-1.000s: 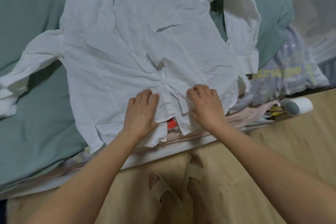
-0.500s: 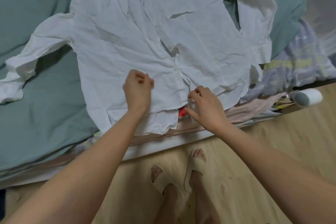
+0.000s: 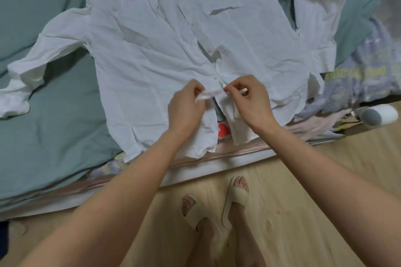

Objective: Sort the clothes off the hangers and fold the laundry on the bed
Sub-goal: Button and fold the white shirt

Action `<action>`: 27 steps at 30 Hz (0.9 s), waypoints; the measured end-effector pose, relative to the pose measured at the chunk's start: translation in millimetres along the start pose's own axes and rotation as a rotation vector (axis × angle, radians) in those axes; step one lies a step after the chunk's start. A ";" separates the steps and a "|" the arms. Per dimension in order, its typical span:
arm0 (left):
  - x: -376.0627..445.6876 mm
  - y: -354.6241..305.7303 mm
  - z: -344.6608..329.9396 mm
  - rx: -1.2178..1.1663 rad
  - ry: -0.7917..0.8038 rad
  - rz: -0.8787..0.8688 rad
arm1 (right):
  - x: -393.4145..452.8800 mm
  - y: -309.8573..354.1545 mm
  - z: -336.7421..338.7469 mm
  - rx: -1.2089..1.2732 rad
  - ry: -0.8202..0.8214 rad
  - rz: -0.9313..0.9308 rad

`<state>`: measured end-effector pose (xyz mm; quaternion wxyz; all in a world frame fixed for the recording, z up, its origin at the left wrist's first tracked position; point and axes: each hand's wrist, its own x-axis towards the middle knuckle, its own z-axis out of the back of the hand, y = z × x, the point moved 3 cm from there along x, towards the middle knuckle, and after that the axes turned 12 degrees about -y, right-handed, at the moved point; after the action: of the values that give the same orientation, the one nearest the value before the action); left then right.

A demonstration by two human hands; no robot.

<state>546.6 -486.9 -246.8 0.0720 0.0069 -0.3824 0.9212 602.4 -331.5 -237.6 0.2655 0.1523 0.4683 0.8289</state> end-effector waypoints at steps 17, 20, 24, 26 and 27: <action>3.2 -3.4 5.4 0.346 0.093 0.087 | 9.9 0.0 -3.3 -0.445 0.173 0.430; -14.7 -2.8 -18.1 0.468 0.097 0.015 | -4.3 -16.6 -10.6 -0.661 0.243 0.548; -11.5 10.8 -35.7 0.608 0.071 -0.001 | -1.8 -22.3 -18.7 -0.786 0.206 0.554; -7.9 11.5 -38.2 0.590 0.046 0.030 | 0.8 -23.1 -24.5 -0.774 0.167 0.511; -7.0 10.3 -38.4 0.558 0.034 0.048 | 2.2 -21.8 -26.6 -0.738 0.150 0.481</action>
<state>553.7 -467.8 -281.7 0.0518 0.0018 -0.1126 0.9923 593.8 -339.6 -269.9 0.0669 0.0912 0.1103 0.9874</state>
